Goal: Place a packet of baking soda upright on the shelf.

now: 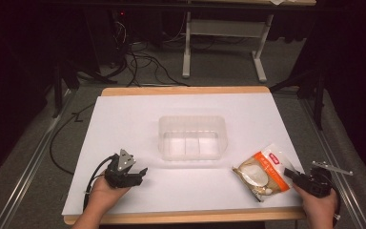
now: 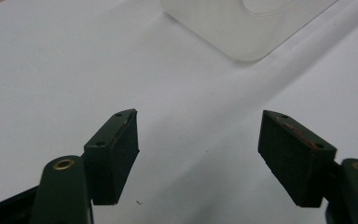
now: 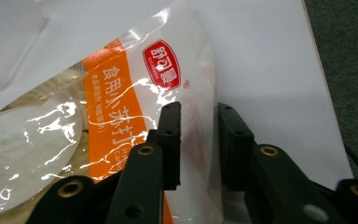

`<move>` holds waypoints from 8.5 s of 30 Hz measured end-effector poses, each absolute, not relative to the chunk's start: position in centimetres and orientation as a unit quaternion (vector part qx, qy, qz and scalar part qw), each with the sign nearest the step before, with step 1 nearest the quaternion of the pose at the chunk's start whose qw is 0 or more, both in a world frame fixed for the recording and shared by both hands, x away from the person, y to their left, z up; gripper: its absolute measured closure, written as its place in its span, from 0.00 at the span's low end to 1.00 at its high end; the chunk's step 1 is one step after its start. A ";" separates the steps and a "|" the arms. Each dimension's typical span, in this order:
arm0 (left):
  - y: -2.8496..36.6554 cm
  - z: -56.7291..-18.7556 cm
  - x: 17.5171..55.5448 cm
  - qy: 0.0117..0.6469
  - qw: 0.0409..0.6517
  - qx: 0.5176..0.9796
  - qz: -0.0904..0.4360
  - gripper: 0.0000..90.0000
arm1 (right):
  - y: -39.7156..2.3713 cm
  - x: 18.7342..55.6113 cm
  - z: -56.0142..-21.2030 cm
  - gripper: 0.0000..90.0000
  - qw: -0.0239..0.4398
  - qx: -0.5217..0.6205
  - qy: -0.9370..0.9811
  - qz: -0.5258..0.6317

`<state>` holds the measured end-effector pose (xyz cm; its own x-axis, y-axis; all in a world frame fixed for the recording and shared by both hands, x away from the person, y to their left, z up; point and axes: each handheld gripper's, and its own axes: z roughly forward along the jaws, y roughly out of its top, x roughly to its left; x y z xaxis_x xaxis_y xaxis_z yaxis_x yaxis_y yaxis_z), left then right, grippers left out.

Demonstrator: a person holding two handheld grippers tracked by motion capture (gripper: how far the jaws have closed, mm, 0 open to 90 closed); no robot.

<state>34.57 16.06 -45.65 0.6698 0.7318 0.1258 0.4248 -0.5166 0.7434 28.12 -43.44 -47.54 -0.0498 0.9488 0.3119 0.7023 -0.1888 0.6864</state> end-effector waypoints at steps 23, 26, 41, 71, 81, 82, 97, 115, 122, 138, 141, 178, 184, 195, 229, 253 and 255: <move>15.6 -45.8 34.4 0.329 0.347 0.849 0.224 0.32 | -38.0 26.3 -40.3 1.00 0.269 0.535 0.634 0.490; 15.6 -45.8 34.4 0.327 0.345 0.851 0.225 0.32 | -37.0 26.1 -39.3 1.00 0.278 0.517 0.639 0.498; 15.5 -45.8 34.3 0.321 0.346 0.852 0.226 0.32 | -33.6 25.8 -36.9 1.00 0.356 0.480 0.633 0.492; 15.6 -45.4 34.0 0.318 0.363 0.846 0.227 0.32 | -33.2 27.1 -40.9 0.86 0.330 0.504 0.651 0.461; 16.4 -44.2 34.1 0.359 0.410 0.812 0.209 0.34 | -33.4 27.4 -40.8 0.87 0.312 0.522 0.634 0.478; 16.5 -43.6 34.2 0.370 0.408 0.810 0.201 0.34 | -33.3 27.4 -40.8 0.91 0.317 0.519 0.635 0.475; 21.9 -44.0 34.5 0.426 0.433 0.774 0.179 0.33 | -33.3 27.3 -40.2 1.00 0.335 0.518 0.636 0.464; 20.9 -44.7 34.4 0.399 0.409 0.799 0.189 0.34 | -33.7 26.4 -39.0 1.00 0.365 0.508 0.627 0.464; 20.7 -44.7 34.3 0.397 0.412 0.797 0.193 0.34 | -33.3 25.9 -38.2 1.00 0.359 0.498 0.622 0.486; 21.5 -44.3 34.1 0.393 0.416 0.795 0.202 0.33 | -30.6 26.7 -35.7 1.00 0.352 0.481 0.626 0.503; 21.8 -44.2 34.1 0.398 0.421 0.789 0.203 0.33 | -30.4 27.0 -34.9 1.00 0.353 0.483 0.616 0.512; 20.8 -44.5 33.9 0.371 0.395 0.810 0.224 0.33 | -20.2 32.8 -30.5 1.00 0.312 0.412 0.635 0.574; 20.5 -44.5 33.8 0.361 0.391 0.816 0.225 0.33 | -18.7 34.3 -31.5 1.00 0.308 0.412 0.640 0.571; 20.1 -44.6 33.7 0.354 0.389 0.820 0.225 0.33 | -17.0 36.9 -33.0 1.00 0.309 0.421 0.649 0.553; 19.9 -44.7 33.8 0.348 0.381 0.827 0.223 0.33 | -14.5 39.7 -35.1 1.00 0.327 0.409 0.654 0.546; 20.0 -44.7 33.8 0.349 0.380 0.827 0.225 0.33 | -13.9 39.9 -37.5 1.00 0.327 0.411 0.662 0.535; 20.0 -44.7 33.8 0.349 0.380 0.827 0.225 0.33 | -13.9 39.8 -37.5 1.00 0.327 0.412 0.662 0.534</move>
